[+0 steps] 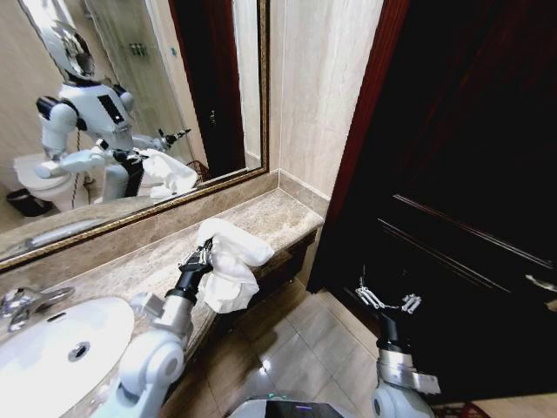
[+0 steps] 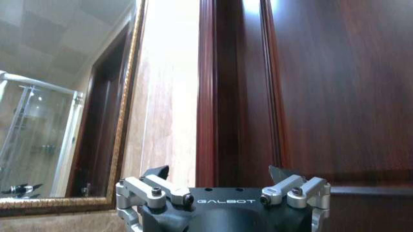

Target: Discard the used towel into the hamper.

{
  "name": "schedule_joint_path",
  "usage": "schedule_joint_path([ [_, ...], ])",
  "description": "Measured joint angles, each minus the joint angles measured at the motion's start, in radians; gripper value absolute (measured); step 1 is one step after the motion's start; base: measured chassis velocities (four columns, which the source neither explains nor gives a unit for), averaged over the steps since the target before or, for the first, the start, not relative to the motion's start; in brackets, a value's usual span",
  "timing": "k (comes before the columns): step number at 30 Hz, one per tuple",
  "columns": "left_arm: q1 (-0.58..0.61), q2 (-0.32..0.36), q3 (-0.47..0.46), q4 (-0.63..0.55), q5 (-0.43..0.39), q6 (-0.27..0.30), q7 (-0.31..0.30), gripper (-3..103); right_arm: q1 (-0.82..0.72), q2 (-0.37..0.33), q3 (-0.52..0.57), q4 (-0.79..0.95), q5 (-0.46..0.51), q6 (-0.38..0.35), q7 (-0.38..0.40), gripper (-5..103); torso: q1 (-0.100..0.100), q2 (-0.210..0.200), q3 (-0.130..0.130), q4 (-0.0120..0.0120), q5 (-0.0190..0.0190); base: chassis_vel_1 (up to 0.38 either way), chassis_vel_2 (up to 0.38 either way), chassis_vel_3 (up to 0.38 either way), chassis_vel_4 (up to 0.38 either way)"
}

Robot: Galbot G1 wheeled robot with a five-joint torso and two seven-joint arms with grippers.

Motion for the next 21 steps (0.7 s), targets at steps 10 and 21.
schedule_joint_path([
  [10, 0.049, -0.002, -0.012, -0.005, 0.103, -0.091, 0.017, 4, 0.035, -0.007, 0.028, 0.050, -0.026, 0.000, 0.029, 100, 0.000, 0.000, 0.000, -0.0001, -0.0001, 0.000, 0.000, 0.000, 0.000],
  [21, 0.076, -0.003, 0.007, -0.015, 0.205, -0.138, 0.042, 4, 0.030, -0.030, 0.045, 0.047, 0.000, -0.002, 0.038, 100, 0.000, 0.000, 0.000, 0.0000, 0.0000, 0.000, 0.000, 0.000, 0.000],
])
